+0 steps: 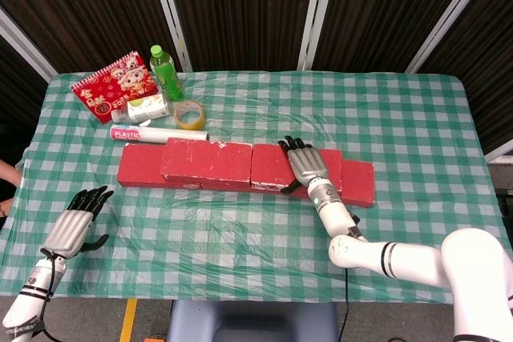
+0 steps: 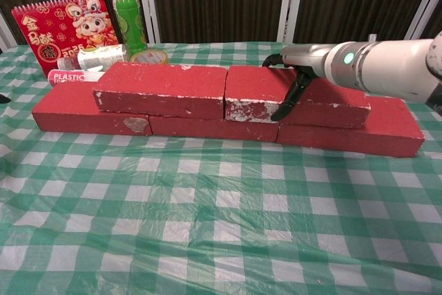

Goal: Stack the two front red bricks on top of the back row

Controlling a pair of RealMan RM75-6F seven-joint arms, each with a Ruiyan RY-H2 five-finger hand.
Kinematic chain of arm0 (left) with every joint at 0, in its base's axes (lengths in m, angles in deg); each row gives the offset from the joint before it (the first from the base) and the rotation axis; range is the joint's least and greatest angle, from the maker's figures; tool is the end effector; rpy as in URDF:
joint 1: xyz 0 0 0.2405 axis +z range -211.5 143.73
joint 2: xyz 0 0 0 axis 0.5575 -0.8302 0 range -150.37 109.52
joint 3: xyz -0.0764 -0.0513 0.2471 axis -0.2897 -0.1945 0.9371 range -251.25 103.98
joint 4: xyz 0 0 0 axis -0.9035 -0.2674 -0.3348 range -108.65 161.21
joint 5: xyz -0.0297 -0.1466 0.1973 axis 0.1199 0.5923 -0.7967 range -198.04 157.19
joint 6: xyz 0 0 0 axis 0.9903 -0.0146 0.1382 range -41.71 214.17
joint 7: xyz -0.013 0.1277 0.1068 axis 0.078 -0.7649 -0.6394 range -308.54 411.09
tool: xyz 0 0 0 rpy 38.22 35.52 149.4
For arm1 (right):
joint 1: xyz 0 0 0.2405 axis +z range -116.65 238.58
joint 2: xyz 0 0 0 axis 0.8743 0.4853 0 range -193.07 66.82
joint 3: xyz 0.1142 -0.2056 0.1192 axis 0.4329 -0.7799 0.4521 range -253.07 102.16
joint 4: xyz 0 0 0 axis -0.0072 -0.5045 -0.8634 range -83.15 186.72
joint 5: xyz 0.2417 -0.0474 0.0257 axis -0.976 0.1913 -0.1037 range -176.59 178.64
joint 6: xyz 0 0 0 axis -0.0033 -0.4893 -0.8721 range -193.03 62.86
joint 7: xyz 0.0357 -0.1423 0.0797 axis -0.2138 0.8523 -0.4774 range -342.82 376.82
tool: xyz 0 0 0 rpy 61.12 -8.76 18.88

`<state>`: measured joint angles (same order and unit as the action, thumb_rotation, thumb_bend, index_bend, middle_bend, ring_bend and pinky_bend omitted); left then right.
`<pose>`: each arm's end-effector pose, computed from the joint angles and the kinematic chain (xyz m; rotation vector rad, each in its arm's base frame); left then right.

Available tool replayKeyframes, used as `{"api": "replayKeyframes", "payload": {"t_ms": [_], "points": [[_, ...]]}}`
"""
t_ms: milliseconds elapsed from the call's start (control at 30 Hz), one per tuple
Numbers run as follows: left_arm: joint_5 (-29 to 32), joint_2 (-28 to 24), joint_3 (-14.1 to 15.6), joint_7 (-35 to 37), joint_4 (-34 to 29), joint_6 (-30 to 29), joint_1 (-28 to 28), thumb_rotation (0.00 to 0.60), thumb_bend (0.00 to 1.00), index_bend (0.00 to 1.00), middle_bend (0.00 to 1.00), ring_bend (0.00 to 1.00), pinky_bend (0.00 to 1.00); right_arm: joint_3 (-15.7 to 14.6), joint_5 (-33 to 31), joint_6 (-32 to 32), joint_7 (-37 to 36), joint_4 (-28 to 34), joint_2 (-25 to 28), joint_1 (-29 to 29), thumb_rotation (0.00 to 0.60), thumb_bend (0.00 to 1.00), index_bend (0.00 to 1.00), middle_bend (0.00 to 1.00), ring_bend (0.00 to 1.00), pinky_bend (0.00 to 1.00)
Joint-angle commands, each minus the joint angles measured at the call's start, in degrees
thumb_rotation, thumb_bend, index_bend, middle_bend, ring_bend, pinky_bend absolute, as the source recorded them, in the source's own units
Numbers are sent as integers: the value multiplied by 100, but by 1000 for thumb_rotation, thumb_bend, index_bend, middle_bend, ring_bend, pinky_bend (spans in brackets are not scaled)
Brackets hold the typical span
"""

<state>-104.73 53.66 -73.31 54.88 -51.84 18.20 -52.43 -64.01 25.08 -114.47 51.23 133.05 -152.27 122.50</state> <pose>-0.3422 0.2755 0.0448 -1.6745 -0.9983 -0.8005 -0.1054 -0.4398 -0.0708 1.7880 -1.1221 0.6668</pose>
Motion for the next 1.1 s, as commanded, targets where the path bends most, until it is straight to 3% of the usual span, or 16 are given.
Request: {"api": "replayKeyframes", "payload": {"t_ms": [33,633,1100], "points": [[0,-1,0,0,0,0,0,600,300,0,8,0,21,-2,8,-8,-3,-6,-6,0,600,120,0,3,0,288],[-3,-7,-2,13,-2,12,-2,600,305,0,10,0,21,-27,-221,-108,108,116,63,25,600,120,0,0,0,246],[-23,1,8,-41,-25,-8,5,600,304,0,10,0,20,0,-209,-137,-139,682,766,-194,600,120,0,0,0,238]]}}
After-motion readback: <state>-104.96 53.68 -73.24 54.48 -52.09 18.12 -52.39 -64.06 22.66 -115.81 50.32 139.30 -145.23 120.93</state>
